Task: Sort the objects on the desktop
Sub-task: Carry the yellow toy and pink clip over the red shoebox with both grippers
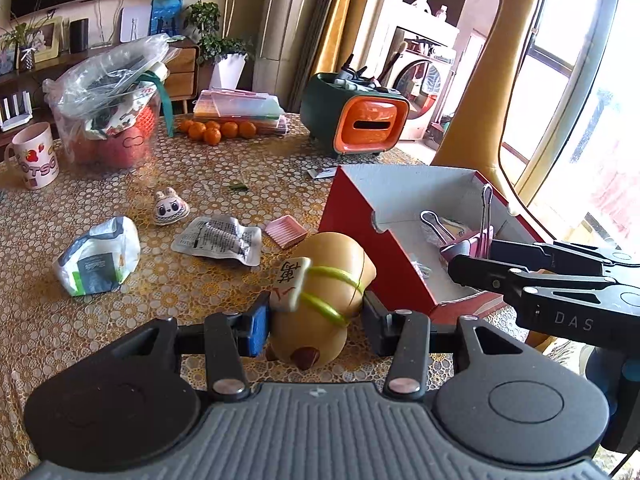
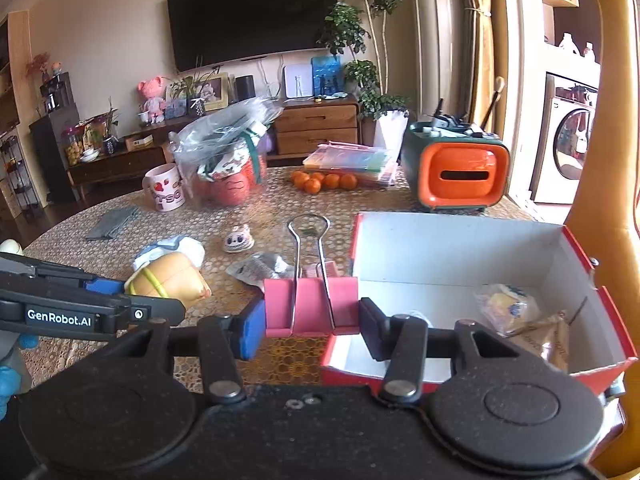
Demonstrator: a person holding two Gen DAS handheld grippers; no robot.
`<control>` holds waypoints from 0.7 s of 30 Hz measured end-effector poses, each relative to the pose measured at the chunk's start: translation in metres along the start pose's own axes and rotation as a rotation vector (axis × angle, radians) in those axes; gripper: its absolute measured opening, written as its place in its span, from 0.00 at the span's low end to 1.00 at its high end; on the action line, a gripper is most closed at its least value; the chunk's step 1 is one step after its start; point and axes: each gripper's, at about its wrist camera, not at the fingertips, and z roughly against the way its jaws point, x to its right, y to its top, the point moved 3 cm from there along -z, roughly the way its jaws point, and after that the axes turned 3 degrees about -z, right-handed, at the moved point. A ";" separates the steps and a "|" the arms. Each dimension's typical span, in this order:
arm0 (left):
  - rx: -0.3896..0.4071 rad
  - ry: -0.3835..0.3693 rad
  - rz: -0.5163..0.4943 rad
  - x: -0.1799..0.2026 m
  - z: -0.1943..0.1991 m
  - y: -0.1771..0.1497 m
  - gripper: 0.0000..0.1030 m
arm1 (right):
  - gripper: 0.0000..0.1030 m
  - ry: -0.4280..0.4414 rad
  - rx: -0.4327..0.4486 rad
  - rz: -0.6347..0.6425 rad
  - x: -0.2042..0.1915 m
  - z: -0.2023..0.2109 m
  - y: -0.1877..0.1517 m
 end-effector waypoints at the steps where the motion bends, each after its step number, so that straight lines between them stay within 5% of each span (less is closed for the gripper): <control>1: 0.000 -0.003 -0.006 0.005 -0.002 0.002 0.45 | 0.47 -0.002 0.001 -0.008 0.006 0.002 0.000; 21: -0.019 -0.075 -0.161 0.097 -0.057 0.038 0.45 | 0.47 -0.137 0.016 -0.095 0.114 0.021 0.004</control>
